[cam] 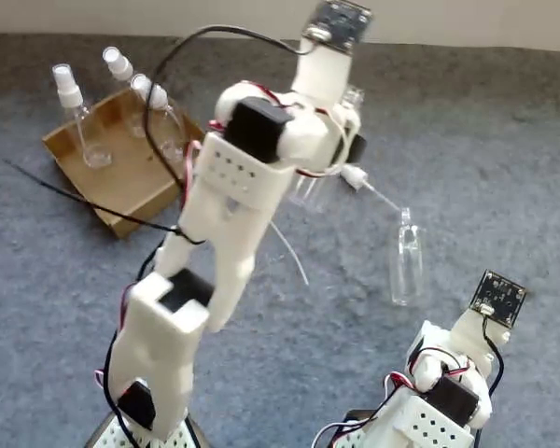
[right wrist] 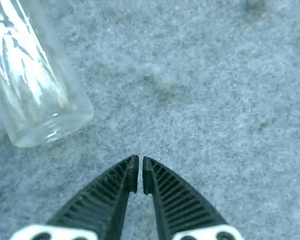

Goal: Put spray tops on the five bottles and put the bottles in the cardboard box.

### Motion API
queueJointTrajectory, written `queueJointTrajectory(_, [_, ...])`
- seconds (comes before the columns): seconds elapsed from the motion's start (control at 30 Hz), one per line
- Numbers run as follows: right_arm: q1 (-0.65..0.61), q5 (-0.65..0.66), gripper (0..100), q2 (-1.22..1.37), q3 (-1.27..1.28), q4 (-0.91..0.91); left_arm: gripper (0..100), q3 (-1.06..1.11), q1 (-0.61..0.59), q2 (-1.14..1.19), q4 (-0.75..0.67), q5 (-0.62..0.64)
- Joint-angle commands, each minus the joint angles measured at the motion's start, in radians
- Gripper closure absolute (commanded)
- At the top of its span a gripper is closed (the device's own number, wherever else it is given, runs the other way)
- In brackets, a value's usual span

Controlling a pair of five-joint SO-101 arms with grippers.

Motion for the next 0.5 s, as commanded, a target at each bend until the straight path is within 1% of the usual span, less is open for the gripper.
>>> queueJointTrajectory(0.0, [0.004,0.009,97.9,-0.005,0.134,0.007,92,0.171,-0.019,-0.257,0.012,-0.015])
queueJointTrajectory(0.37, [0.004,0.009,97.9,-0.005,0.134,0.007,92,0.743,-0.022,-0.754,0.006,-0.018])
queueJointTrajectory(0.4, [0.004,0.009,97.9,-0.005,0.134,0.007,92,0.794,-0.022,-0.792,0.005,-0.031])
queueJointTrajectory(0.47, [0.004,0.009,97.9,-0.005,0.134,0.007,92,0.898,-0.022,-0.862,0.005,-0.117])
